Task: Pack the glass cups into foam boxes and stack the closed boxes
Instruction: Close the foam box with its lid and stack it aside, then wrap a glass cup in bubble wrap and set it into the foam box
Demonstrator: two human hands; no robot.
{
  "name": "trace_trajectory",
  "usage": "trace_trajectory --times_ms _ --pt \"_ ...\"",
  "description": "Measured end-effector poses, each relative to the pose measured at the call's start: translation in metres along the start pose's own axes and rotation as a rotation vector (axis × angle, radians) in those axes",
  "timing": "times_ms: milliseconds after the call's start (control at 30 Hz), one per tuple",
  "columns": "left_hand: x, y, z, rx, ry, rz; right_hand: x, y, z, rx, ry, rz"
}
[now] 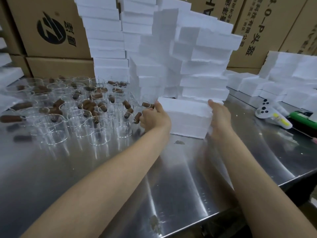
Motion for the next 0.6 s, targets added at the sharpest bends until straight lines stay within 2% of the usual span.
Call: trace_trajectory --times_ms 33,100,167,233,333,467,533,600 --pt "0.007 -0.004 0.008 -0.007 0.04 0.034 -0.005 -0.009 -0.017 0.051 -0.107 0.116" --pt "0.022 -0.008 0.037 0.044 0.261 0.051 -0.015 -0.017 -0.059 0.064 -0.25 0.256" --pt "0.035 0.0 0.076 0.013 0.508 -0.028 -0.033 -0.008 -0.104 0.046 -0.324 0.268" --pt "0.039 0.018 0.114 -0.088 0.653 -0.123 -0.048 0.008 -0.146 0.05 -0.342 0.252" --pt "0.03 0.045 0.155 -0.215 0.672 -0.205 -0.07 0.031 -0.176 0.11 -0.26 0.162" --pt "0.014 0.077 0.178 -0.283 0.617 -0.316 -0.098 0.048 -0.167 0.218 -0.135 -0.045" --pt "0.004 0.085 0.183 -0.287 0.61 -0.333 -0.102 0.054 -0.161 0.235 -0.145 -0.126" --pt "-0.002 0.089 0.185 -0.265 0.621 -0.323 -0.102 0.056 -0.159 0.197 -0.182 -0.116"
Point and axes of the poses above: each hand's wrist, its own x-axis away from the middle knuckle, its own y-axis out of the palm, z = x × y, the point moved 6 cm from there along -x, towards the middle knuckle, and after that the axes turned 6 degrees about z, right-handed, at the moved point
